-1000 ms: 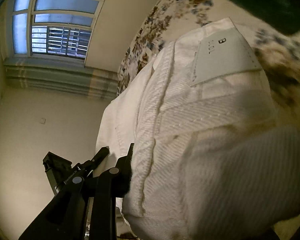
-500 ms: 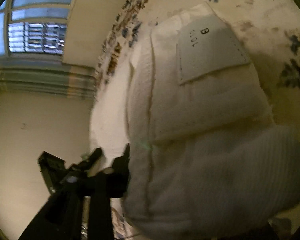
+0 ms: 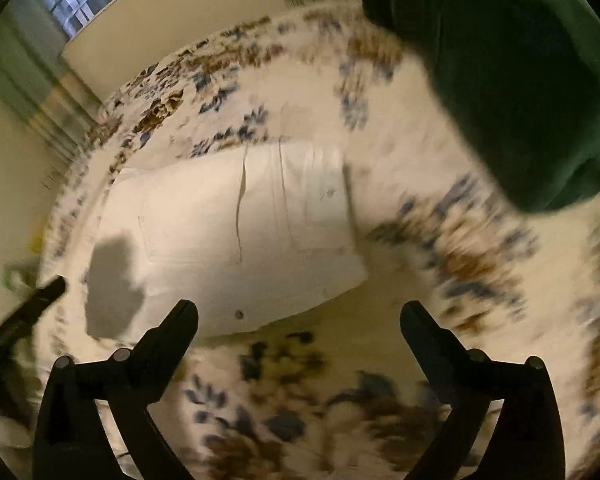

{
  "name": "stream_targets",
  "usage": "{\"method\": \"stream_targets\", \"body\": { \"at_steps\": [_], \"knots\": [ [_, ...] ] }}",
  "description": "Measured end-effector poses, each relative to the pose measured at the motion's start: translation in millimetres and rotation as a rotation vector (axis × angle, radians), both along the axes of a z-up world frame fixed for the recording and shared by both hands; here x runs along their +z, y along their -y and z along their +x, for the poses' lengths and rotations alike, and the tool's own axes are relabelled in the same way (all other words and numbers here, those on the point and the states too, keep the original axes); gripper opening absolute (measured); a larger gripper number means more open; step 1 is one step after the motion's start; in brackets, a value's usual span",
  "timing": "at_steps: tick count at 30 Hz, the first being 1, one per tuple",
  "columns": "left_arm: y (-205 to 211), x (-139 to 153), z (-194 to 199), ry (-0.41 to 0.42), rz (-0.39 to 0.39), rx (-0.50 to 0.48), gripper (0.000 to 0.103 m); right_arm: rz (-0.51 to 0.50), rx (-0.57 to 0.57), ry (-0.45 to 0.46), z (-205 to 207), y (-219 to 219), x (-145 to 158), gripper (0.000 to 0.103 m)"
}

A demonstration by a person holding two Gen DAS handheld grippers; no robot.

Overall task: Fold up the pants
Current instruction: 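Open both grippers and pull them back from the folded pants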

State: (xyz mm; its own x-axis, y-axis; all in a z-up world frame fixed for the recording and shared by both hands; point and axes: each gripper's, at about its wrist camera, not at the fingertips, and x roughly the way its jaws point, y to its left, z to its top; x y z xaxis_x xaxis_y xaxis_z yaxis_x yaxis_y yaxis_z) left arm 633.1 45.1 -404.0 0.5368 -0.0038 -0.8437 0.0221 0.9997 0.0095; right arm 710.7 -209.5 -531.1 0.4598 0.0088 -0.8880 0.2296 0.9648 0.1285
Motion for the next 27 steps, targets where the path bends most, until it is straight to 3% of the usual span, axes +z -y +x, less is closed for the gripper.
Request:
{"method": "stream_targets", "body": {
  "at_steps": [6,17,27],
  "knots": [
    [11,68,-56,0.078,0.045,0.013,0.090,-0.161,0.010,0.083,-57,-13,89,0.103],
    [26,201,-185,0.231,0.040,0.014,0.090,-0.151,0.032,0.221,-203,-16,244,0.103],
    [42,294,-318,0.352,0.043,0.032,0.090,-0.181,0.070,0.375,-362,-3,369,0.103]
  ]
}}
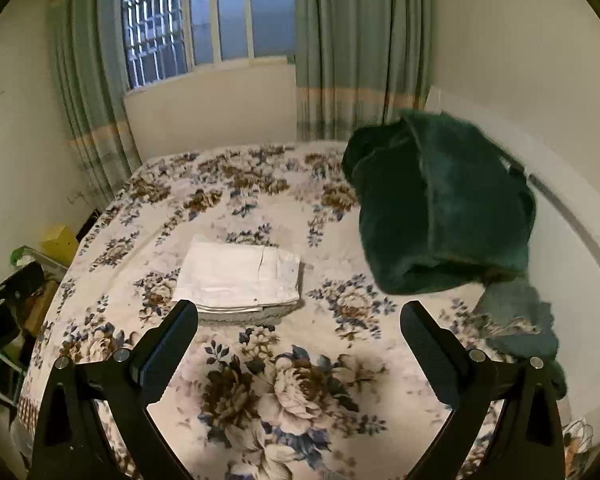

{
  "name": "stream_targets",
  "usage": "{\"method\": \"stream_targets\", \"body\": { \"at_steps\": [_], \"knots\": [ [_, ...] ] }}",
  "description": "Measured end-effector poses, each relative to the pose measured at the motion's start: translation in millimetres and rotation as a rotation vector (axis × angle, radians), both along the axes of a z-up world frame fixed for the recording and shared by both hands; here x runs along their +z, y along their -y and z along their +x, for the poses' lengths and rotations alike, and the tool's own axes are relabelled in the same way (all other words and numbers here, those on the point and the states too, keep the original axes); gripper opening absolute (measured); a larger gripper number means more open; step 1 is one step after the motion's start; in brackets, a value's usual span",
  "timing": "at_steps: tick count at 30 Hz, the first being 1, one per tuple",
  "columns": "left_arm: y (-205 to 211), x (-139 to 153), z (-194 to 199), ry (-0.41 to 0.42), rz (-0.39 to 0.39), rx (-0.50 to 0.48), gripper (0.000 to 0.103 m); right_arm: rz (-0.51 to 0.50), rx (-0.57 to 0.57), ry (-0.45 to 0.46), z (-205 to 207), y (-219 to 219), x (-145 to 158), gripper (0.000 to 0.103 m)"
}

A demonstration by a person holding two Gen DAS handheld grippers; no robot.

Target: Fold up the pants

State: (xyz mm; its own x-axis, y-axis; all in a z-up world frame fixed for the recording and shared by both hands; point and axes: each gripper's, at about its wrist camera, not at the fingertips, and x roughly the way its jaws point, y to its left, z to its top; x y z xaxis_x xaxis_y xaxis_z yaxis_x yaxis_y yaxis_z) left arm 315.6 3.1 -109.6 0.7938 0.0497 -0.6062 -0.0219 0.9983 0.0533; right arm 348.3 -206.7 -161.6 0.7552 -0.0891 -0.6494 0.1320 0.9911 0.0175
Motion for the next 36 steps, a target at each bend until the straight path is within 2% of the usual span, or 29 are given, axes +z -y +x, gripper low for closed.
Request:
{"method": "stream_targets", "body": {
  "at_steps": [4,9,16,23,26,36],
  "knots": [
    [9,24,-47,0.031,0.006,0.009,0.090,-0.010,0.019,0.051,-61,5,37,0.103],
    [14,45,-93,0.042,-0.024,-0.003,0.090,-0.016,0.044,0.100,-132,10,77,0.103],
    [13,68,-139,0.070,-0.027,-0.004,0.090,-0.017,0.083,0.135,-202,12,119,0.103],
    [1,77,-160,0.086,-0.040,0.004,0.090,-0.016,0.077,0.149,-228,12,143,0.103],
    [-5,78,-166,0.076,-0.055,-0.006,0.102,-0.022,0.078,0.160,-230,8,150,0.103],
    [-21,80,-176,0.086,-0.041,0.014,0.103,-0.036,0.097,0.156,-227,-13,151,0.103]
  ]
}}
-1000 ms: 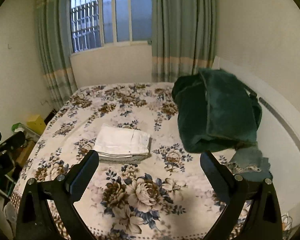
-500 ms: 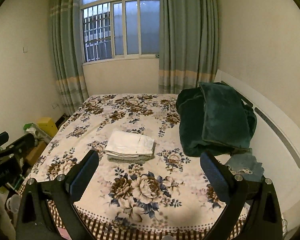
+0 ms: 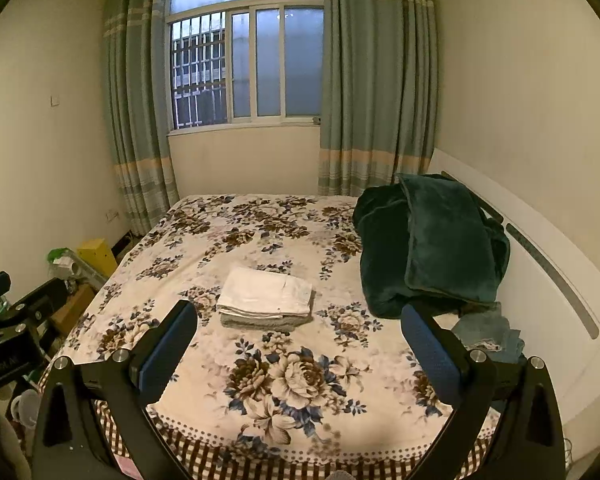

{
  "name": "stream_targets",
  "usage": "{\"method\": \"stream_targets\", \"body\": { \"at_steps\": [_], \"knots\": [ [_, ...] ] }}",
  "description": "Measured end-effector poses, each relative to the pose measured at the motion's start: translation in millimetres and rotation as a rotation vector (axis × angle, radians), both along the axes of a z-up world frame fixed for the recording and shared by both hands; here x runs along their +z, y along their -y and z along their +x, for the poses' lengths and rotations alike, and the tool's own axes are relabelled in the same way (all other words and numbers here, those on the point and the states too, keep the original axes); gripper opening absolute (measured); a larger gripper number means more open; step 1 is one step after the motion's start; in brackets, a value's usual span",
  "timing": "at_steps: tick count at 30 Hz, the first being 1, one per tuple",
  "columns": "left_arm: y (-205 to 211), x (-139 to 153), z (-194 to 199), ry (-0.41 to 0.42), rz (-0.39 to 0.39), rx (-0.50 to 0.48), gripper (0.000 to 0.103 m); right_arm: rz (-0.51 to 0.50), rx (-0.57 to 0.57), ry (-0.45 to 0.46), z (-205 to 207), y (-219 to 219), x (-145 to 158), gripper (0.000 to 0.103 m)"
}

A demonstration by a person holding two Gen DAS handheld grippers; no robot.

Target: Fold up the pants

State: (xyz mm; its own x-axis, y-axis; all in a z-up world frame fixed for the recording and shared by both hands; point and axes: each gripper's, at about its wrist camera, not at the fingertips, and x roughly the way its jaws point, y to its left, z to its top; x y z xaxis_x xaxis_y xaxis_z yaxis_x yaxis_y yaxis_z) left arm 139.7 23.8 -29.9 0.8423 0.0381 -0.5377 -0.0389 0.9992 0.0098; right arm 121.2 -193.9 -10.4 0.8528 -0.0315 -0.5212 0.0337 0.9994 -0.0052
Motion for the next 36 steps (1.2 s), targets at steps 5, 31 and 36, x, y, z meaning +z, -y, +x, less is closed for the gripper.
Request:
{"method": "stream_targets", "body": {
  "at_steps": [5,31,36],
  "knots": [
    [-3.8,0.9,-3.4,0.005,0.006,0.010,0.103,-0.004,0.000,0.009,0.7,-2.5,2.4,0.103],
    [-2.2,4.7,-8.6,0.019,0.008,-0.001,0.103,0.003,0.011,0.012,5.8,1.0,-3.3,0.103],
    [-2.2,5.4,-9.9,0.020,0.011,-0.002,0.103,0.004,0.012,0.009,5.1,1.0,-3.6,0.103]
  ]
}}
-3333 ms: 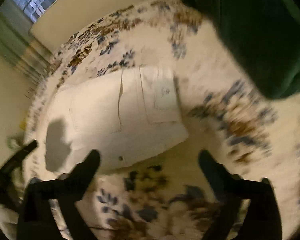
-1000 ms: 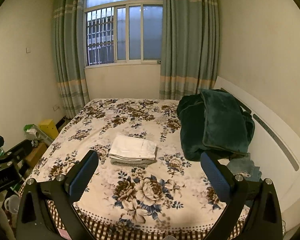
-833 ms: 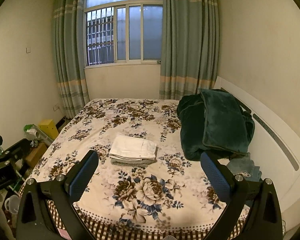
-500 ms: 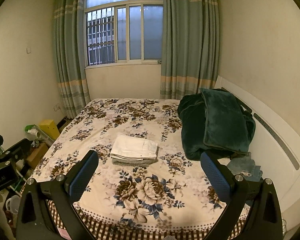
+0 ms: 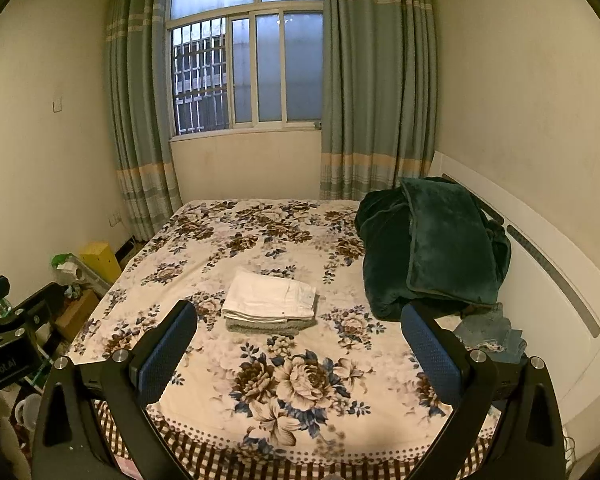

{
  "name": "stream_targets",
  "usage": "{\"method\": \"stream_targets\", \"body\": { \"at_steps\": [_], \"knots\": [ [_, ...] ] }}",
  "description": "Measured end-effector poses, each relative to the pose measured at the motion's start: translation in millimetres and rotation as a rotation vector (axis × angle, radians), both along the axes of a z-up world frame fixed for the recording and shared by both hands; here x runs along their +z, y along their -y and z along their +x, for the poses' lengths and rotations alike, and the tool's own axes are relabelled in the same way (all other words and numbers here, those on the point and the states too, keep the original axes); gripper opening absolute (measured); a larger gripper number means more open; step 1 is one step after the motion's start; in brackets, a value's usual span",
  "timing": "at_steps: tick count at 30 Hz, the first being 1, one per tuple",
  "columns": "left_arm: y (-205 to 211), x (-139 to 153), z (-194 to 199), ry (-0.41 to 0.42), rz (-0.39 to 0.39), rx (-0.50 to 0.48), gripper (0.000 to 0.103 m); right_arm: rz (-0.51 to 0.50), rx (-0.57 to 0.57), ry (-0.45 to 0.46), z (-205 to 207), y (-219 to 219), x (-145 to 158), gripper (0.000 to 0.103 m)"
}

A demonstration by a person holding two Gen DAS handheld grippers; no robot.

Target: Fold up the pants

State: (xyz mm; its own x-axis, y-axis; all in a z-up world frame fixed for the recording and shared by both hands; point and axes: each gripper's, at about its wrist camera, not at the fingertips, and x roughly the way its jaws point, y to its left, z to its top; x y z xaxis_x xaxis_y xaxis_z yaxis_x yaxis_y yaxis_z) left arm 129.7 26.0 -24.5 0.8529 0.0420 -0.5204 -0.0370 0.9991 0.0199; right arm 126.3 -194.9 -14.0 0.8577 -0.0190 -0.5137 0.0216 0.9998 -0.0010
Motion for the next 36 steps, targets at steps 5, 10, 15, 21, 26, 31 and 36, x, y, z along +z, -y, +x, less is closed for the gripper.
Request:
{"method": "stream_targets", "body": {
  "at_steps": [5,10,15,21,26,31,36],
  "knots": [
    [0,1,0,-0.001,0.001,-0.002,0.103,0.003,0.004,0.001,-2,-4,2,0.103],
    [0,1,0,0.000,-0.001,-0.004,0.103,0.006,0.004,0.005,-4,-9,5,0.103],
    [-1,1,-1,0.003,0.000,-0.002,0.103,0.006,0.003,0.003,-4,-7,4,0.103],
    [3,3,-2,-0.002,0.002,-0.006,0.103,0.009,0.000,0.002,-6,-12,7,0.103],
    [6,5,-2,-0.002,0.004,-0.003,0.103,0.008,-0.004,0.001,-6,-13,7,0.103],
    [8,6,-3,-0.002,0.002,-0.003,0.103,0.006,-0.003,0.001,-10,-16,9,0.103],
    [9,5,-3,0.000,0.002,-0.004,0.103,0.006,-0.004,0.002,-11,-18,9,0.103]
  ]
}}
